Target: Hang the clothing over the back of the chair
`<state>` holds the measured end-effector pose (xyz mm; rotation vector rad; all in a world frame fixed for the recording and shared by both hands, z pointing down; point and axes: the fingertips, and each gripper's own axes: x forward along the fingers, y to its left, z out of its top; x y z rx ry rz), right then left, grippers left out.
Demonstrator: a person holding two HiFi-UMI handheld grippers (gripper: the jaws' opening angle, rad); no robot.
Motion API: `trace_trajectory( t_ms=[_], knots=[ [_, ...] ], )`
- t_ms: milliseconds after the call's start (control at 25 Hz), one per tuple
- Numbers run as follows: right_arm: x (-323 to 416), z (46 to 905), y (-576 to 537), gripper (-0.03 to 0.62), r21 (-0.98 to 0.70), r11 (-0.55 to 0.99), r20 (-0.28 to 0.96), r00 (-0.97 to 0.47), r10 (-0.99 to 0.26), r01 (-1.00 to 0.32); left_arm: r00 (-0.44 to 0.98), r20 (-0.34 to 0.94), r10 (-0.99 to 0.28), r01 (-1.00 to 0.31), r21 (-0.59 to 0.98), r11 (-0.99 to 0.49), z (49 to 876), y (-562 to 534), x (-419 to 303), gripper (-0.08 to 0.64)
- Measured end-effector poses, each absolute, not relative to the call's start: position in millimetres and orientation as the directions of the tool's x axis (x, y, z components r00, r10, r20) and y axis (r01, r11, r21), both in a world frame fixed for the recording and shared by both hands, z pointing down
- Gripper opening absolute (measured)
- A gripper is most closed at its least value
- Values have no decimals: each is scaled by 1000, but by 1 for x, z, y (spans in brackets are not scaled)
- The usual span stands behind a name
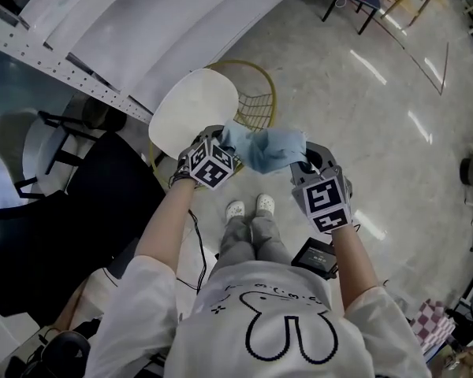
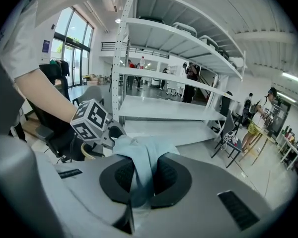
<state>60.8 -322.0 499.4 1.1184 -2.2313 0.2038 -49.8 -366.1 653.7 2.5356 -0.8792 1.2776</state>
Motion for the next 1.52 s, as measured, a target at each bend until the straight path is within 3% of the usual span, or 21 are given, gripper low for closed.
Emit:
trace_trajectory(
  t_ms=[440,960,1240,1520],
  knots=[
    [76,502,-316,-2,99,544,625,-373,-685,-833,456,807,-374,-646,12,-763,652,-355,-67,305],
    [83,543,-291,0,89,584,725,-349,-593,-807,540,695,-474,-688,39,-725,594,-333,-68,310],
    [92,574,-274,0,50,585,773,-339,-536,-810,553,655,-515,-702,33,-711,583,-316,-52,215],
    [92,620,-262,2,-31,592,838,-344,-424,-805,537,659,-527,-737,62,-673,576,-315,-42,14]
  ],
)
